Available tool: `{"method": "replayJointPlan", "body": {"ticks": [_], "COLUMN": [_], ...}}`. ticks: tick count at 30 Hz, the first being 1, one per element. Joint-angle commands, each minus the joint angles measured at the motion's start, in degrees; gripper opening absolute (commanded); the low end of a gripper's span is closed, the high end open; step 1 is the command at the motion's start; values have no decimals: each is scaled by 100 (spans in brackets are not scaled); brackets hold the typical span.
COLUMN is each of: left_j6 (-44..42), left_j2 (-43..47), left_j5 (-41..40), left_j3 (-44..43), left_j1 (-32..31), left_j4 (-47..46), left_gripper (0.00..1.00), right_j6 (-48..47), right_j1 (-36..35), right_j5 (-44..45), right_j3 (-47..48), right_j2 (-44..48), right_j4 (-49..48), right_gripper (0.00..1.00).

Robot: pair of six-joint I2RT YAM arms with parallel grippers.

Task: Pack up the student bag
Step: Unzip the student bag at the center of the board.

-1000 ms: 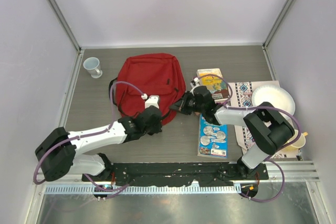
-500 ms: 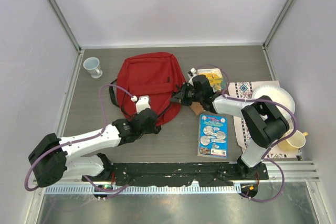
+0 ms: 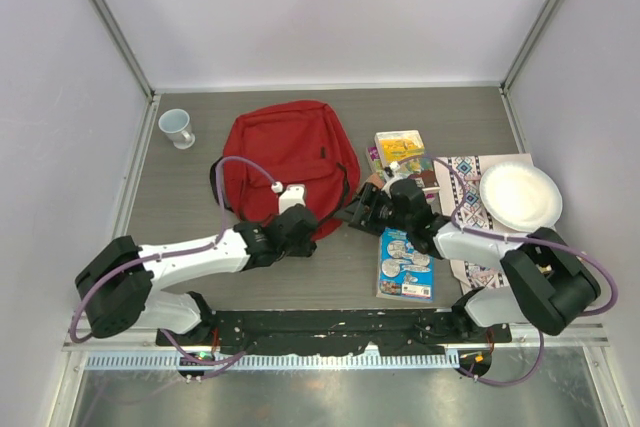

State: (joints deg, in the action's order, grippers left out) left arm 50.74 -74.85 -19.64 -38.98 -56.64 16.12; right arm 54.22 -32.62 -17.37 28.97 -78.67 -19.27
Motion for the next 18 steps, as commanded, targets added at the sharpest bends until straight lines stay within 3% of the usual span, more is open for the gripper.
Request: {"method": "replayJointPlan", "body": {"ticks": [1, 8, 14, 17, 18], "left_j6": [-152, -161, -117, -65, 5], "left_j2": [-231, -425, -452, -382, -329], "left_j5": [127, 92, -5, -171, -329], "left_j3": [-478, -760, -778, -743, -734], "left_j1": [-189, -488, -681, -708, -708], "left_j4": [-443, -557, -540, -295, -154], "left_gripper": [0, 0, 0, 0, 0], "right_j6": [642, 1152, 1320, 1084, 952], "right_j1": [-490, -649, -649, -605, -579], "right_j5": [689, 875, 673, 804, 927], "right_j3": [-207, -392, -348, -287, -139], "right_j2": [431, 38, -315, -245, -201], "right_j4": [-560, -1350, -1852, -1599, -1415], "right_gripper": [67, 68, 27, 3, 1]}}
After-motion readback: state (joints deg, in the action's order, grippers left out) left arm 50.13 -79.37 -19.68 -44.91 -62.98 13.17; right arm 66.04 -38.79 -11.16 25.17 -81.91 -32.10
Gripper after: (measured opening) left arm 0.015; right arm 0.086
